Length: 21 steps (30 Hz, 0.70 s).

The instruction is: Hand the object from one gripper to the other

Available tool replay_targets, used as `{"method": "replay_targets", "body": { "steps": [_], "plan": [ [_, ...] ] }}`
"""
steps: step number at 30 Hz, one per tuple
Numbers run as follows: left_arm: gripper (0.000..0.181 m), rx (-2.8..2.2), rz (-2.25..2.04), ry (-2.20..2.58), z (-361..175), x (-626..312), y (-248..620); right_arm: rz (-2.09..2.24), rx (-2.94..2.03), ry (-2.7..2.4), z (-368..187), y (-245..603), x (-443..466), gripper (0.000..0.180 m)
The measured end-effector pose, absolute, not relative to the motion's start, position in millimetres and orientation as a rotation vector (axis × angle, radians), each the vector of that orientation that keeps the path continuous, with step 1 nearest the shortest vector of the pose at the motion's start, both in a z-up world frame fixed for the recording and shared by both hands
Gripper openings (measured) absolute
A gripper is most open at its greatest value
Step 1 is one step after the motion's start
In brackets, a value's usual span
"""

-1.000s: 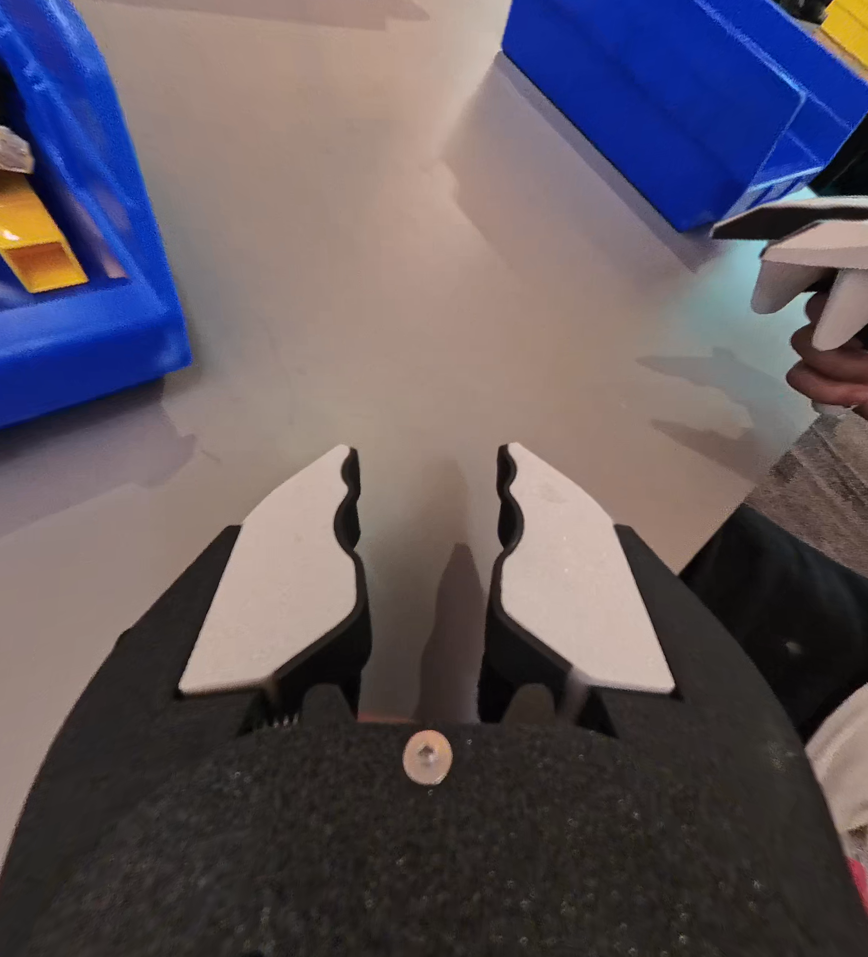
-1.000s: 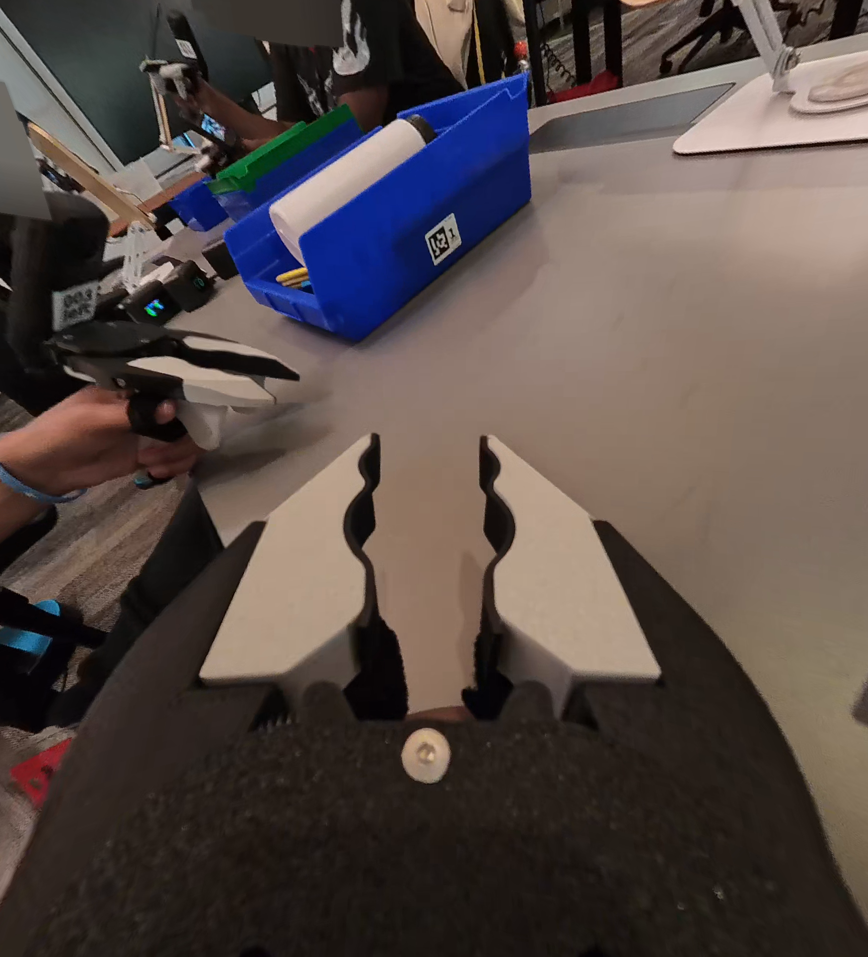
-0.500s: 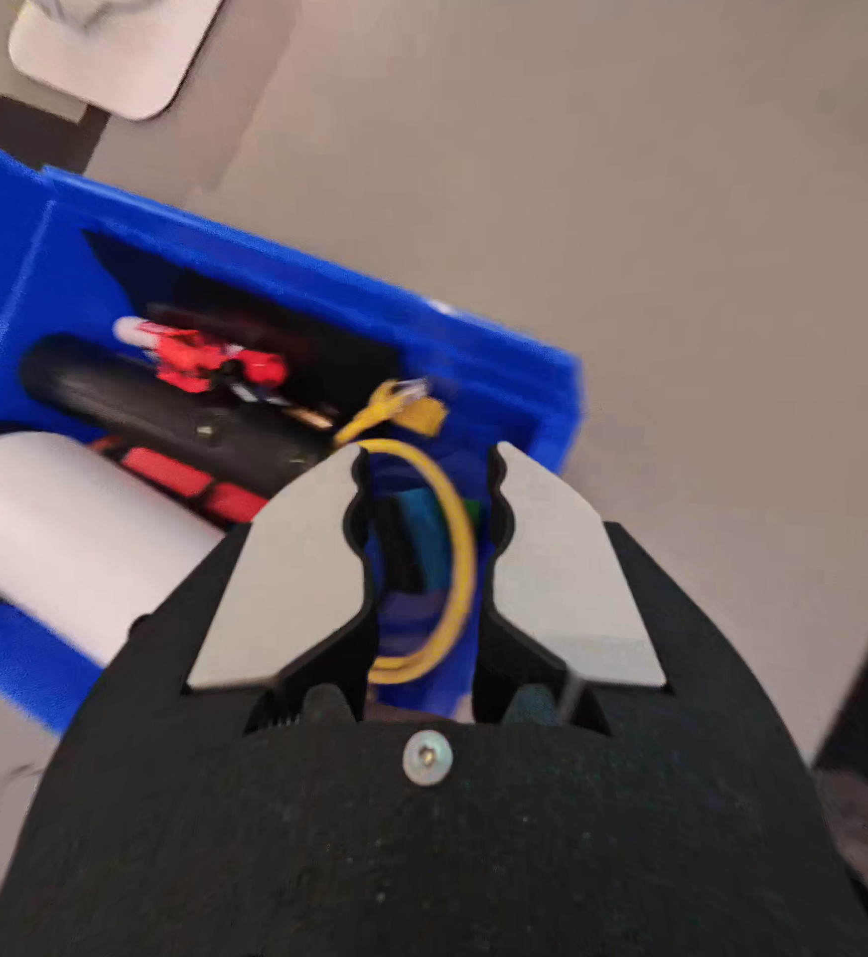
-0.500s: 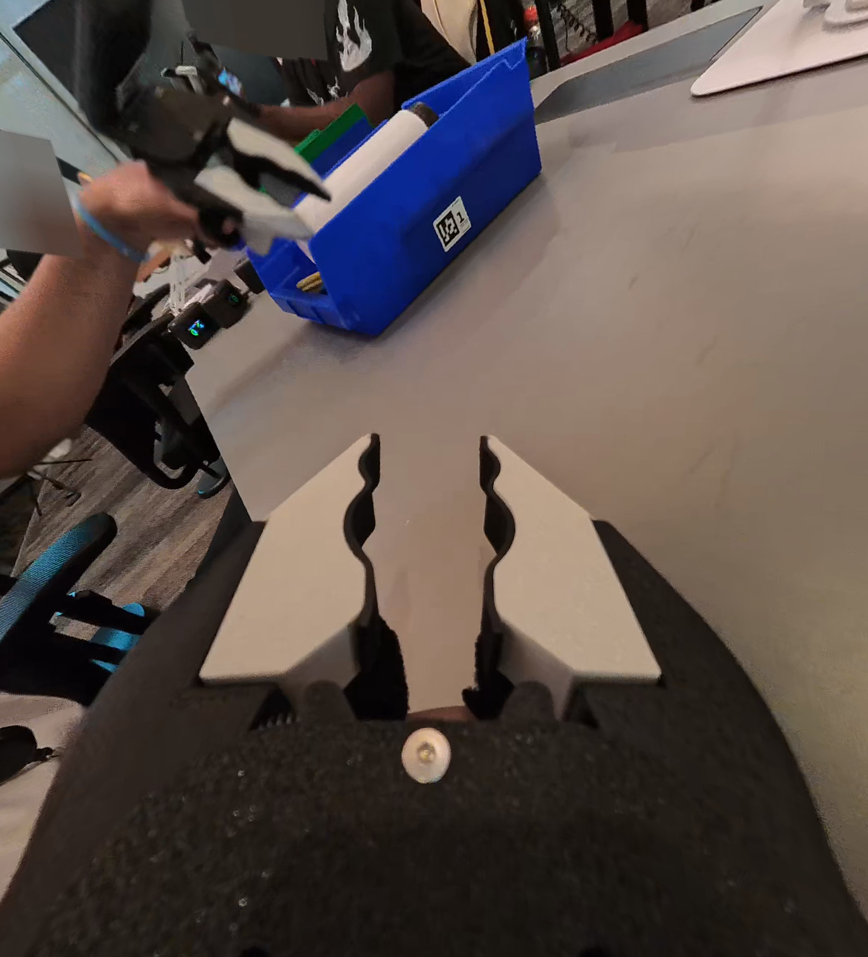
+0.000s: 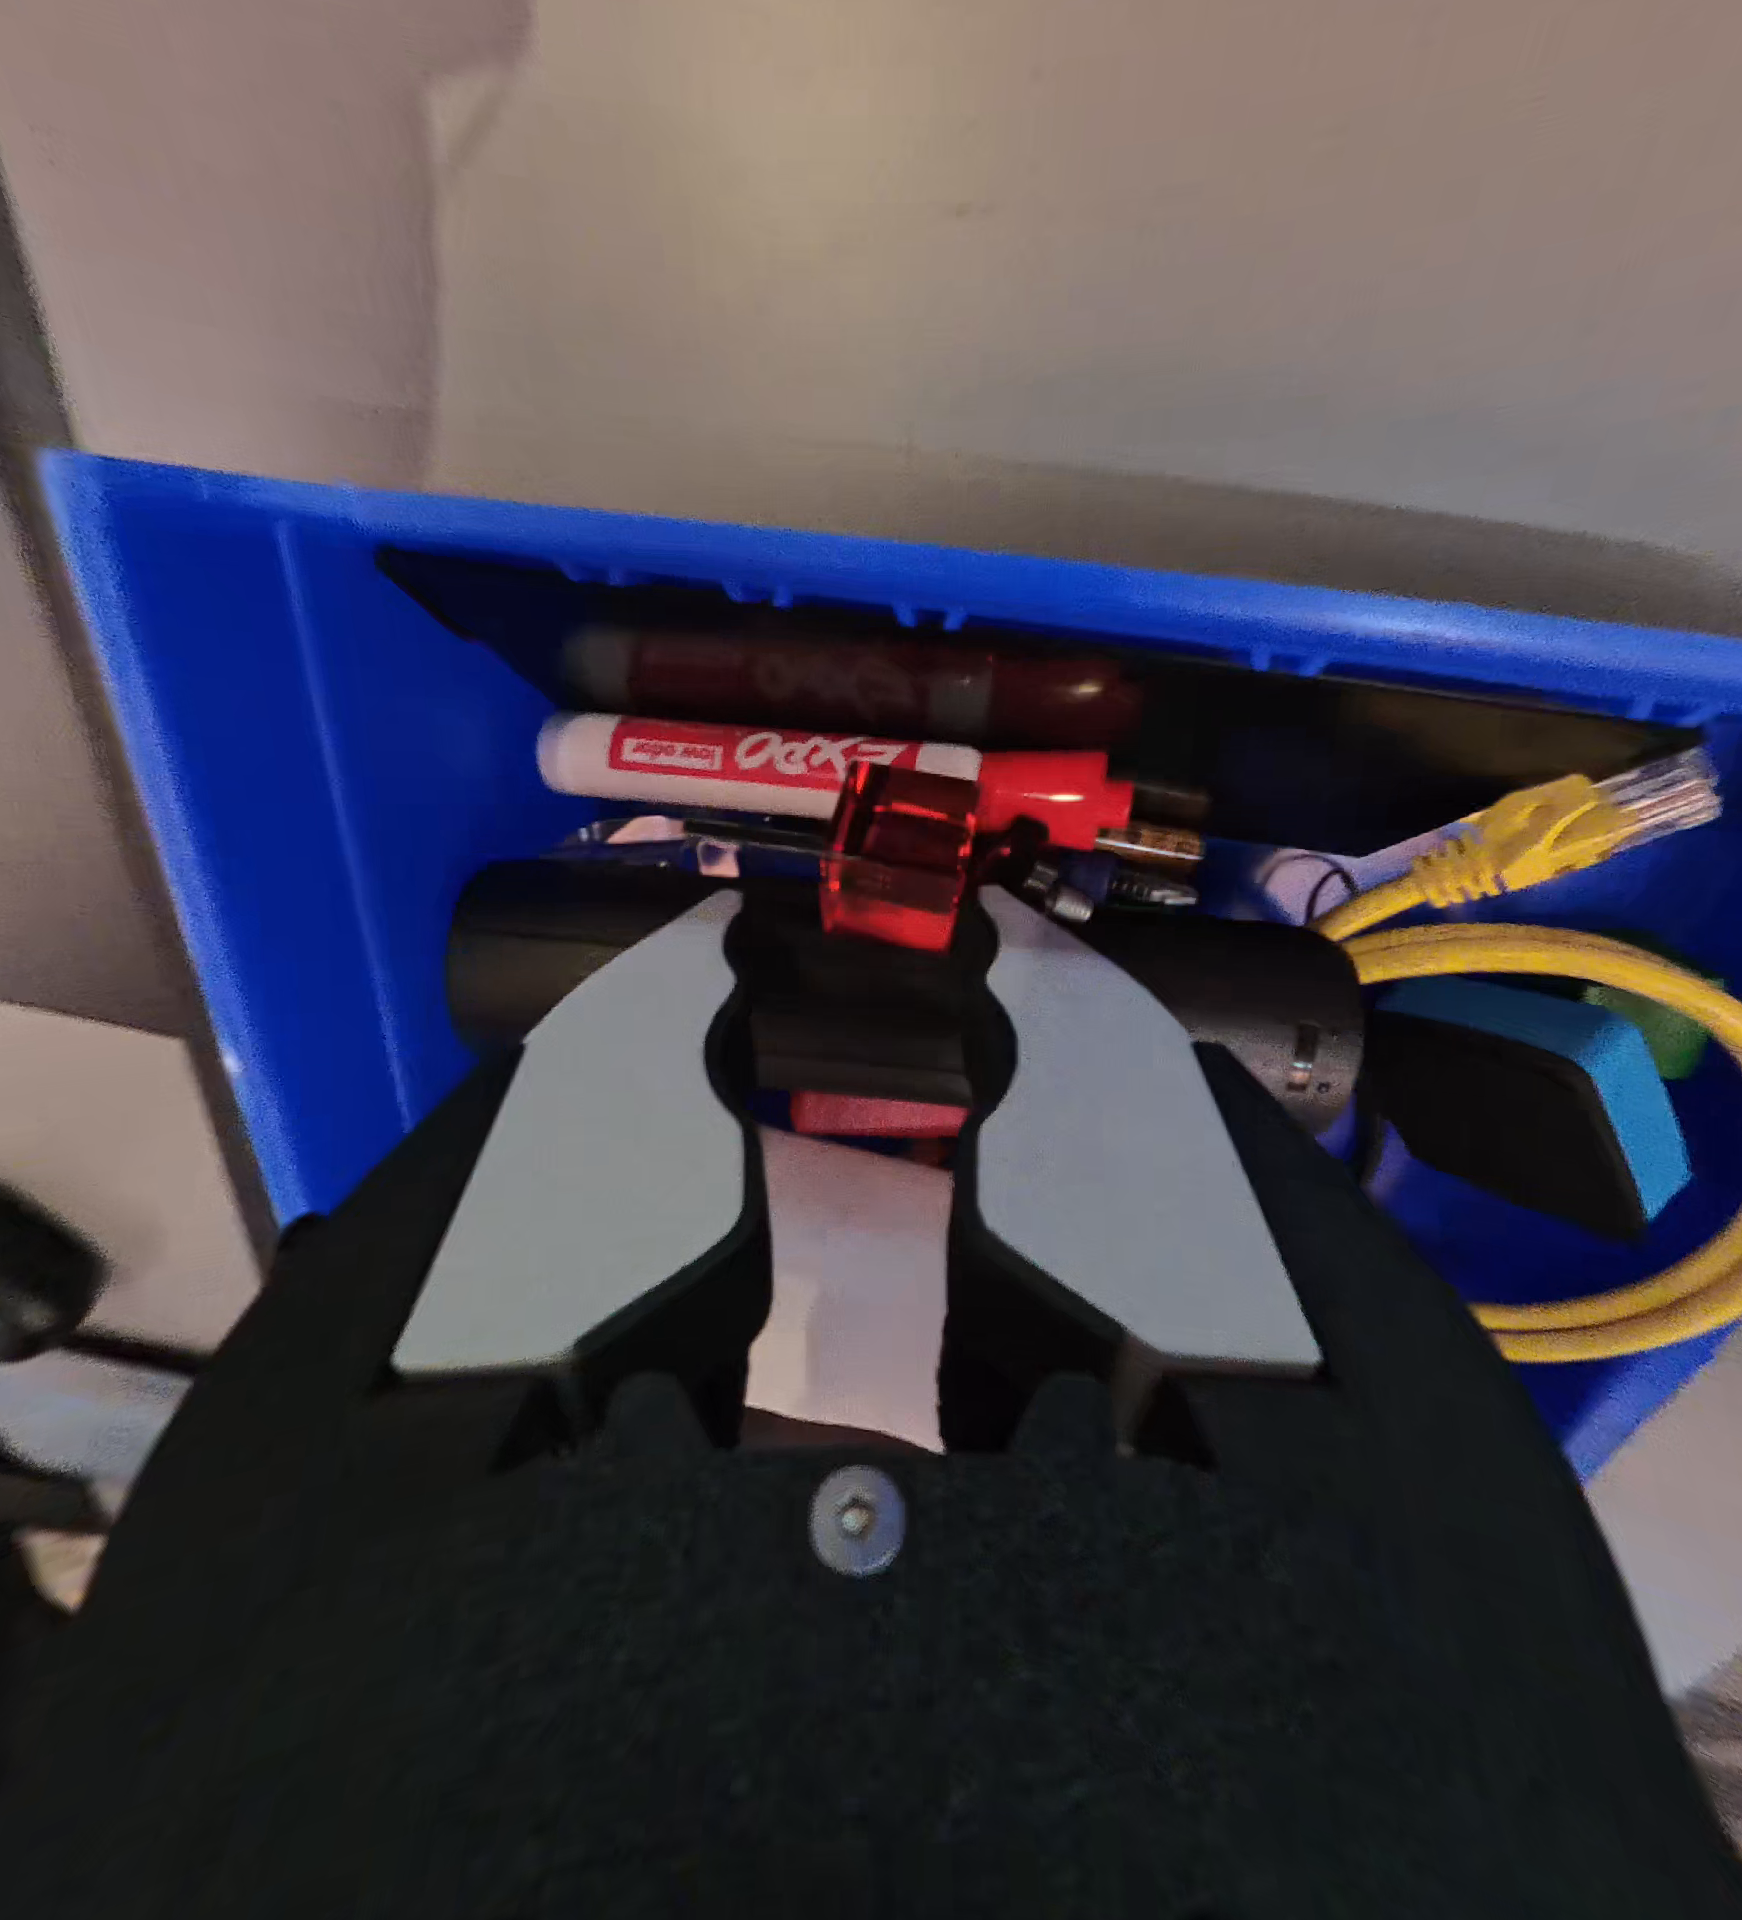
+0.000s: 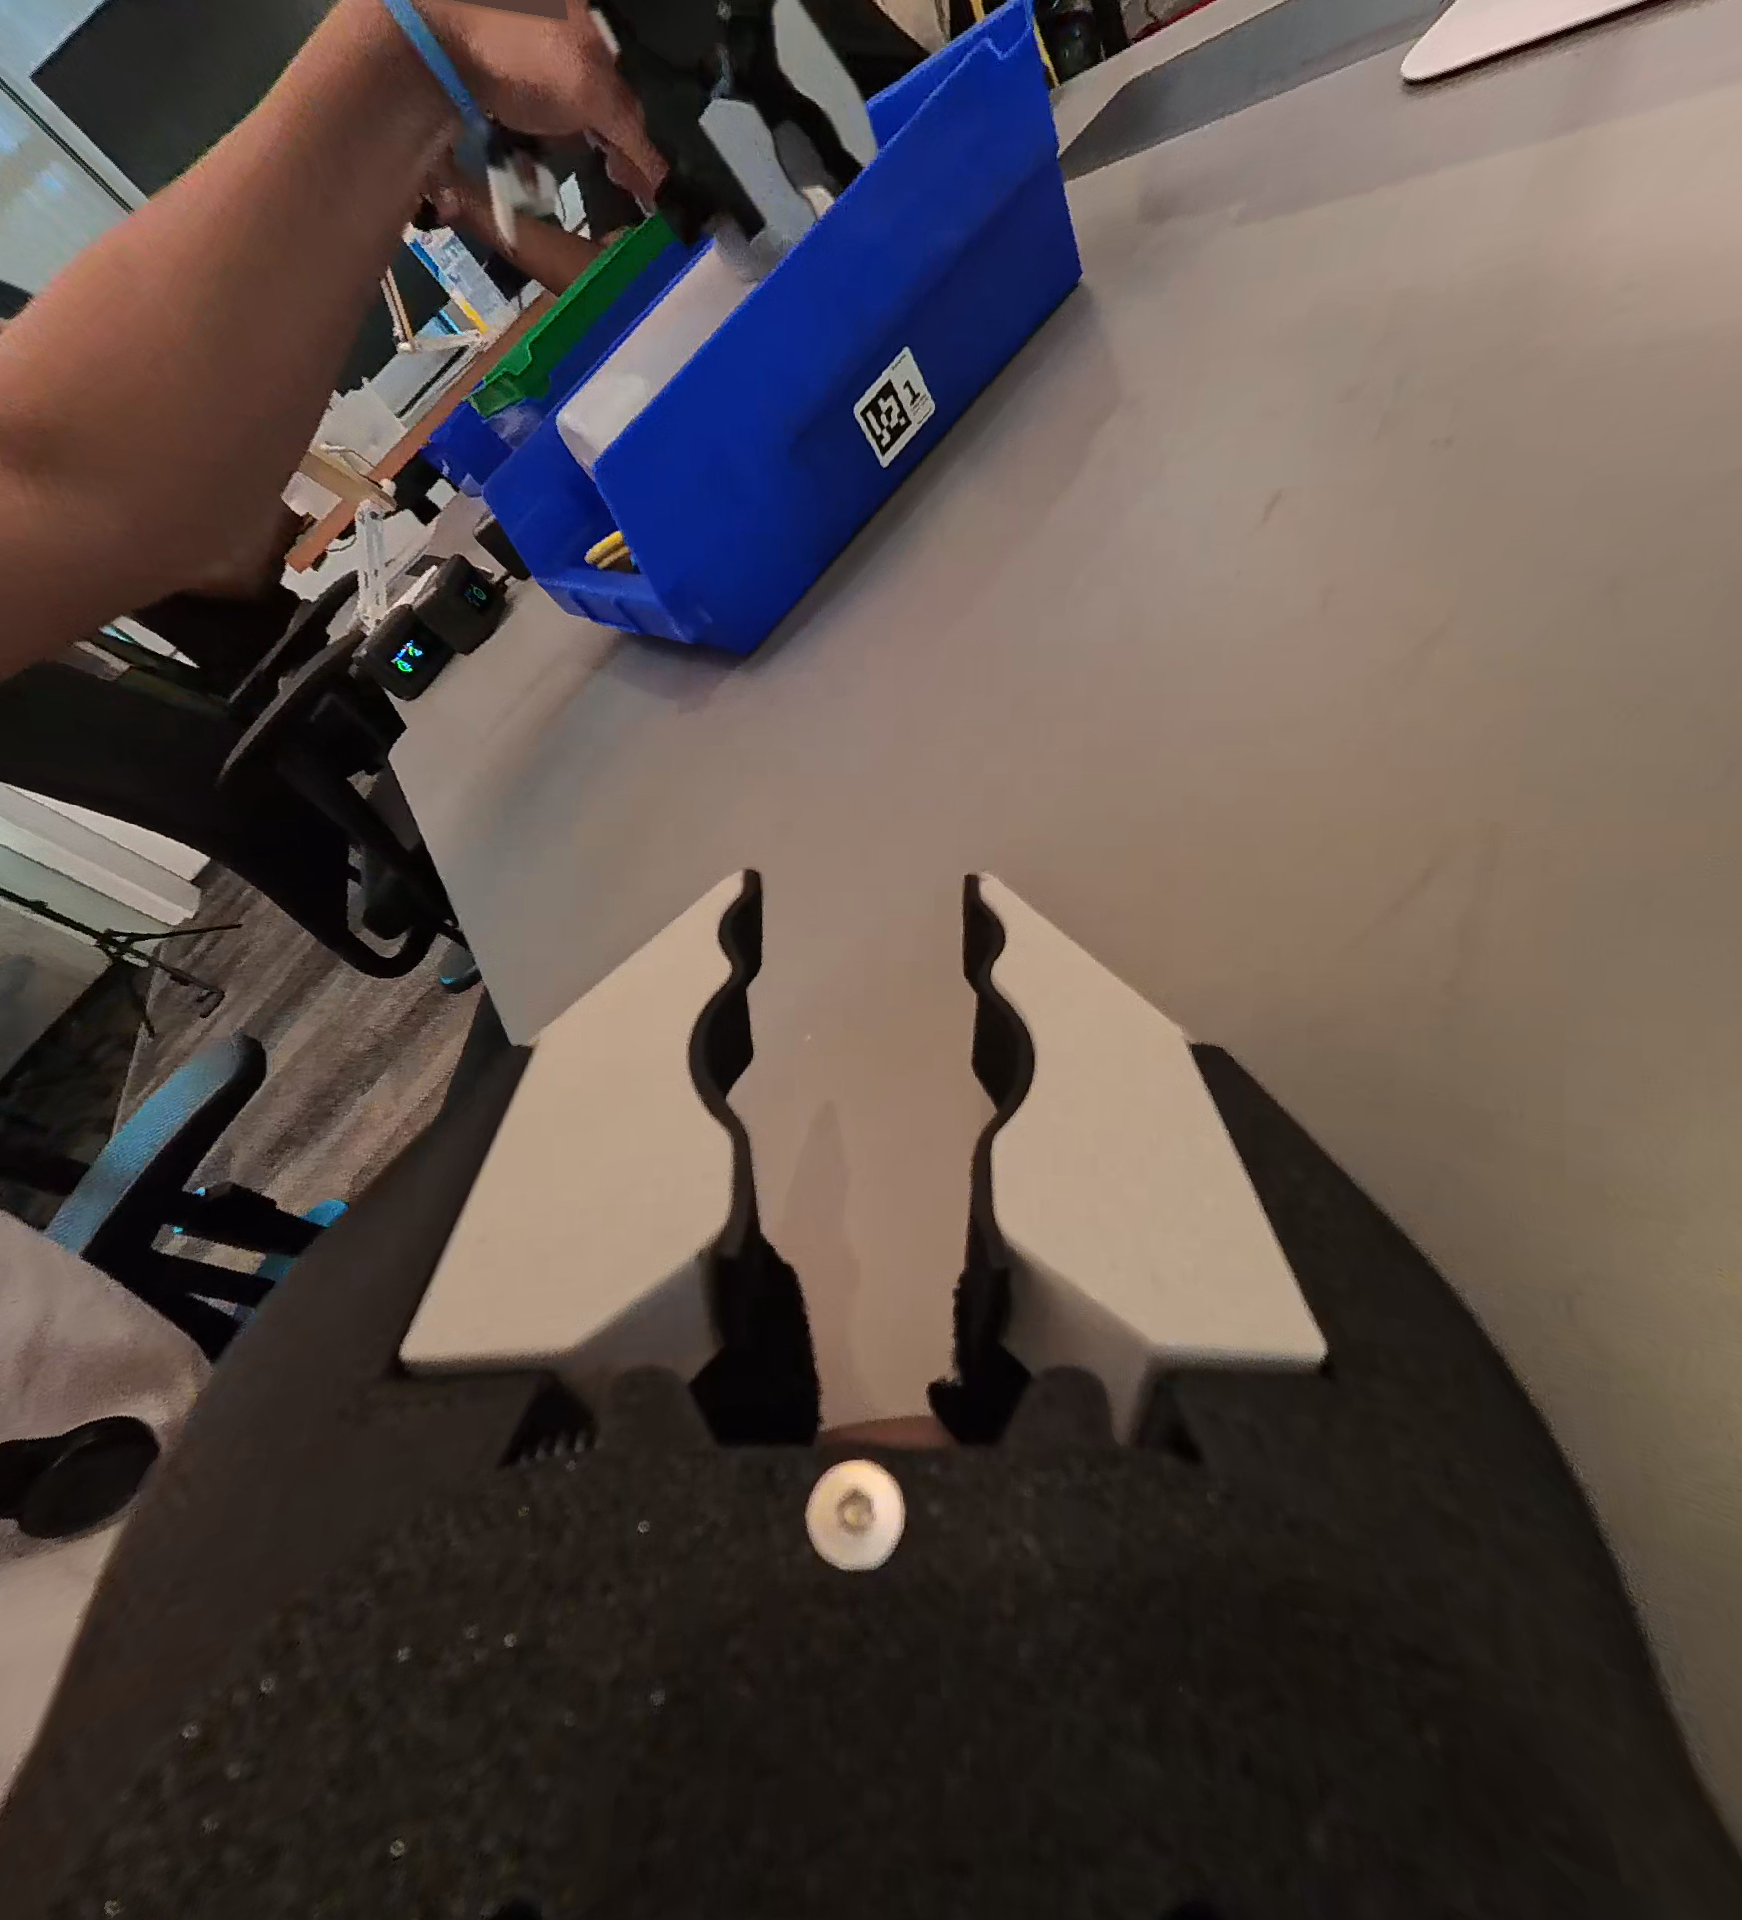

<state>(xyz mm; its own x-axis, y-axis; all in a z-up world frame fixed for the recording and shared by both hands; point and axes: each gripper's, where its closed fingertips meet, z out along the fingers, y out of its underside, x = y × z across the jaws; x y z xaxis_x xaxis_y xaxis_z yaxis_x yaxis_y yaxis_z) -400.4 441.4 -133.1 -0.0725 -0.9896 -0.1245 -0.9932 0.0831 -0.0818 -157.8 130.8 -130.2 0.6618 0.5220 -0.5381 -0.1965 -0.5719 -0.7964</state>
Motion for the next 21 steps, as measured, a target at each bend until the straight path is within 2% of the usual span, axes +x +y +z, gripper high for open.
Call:
{"method": "replay_targets", "body": {
  "steps": [10,16,21],
  "plan": [
    [0.028,-2.068,0.027,2.246,-152.5,-399.7,443.4,1.038,-1.983,-0.267,-134.5,130.9,-165.6,0.039],
    [0.028,-1.885,0.174,2.100,-126.0,-393.4,443.8,1.011,-1.983,-0.288,-134.1,127.4,-166.3,0.038],
    [0.028,-1.748,0.257,1.986,-93.4,-388.4,411.8,0.984,-1.974,-0.308,-131.6,123.6,-167.7,0.038]
  ]
}}
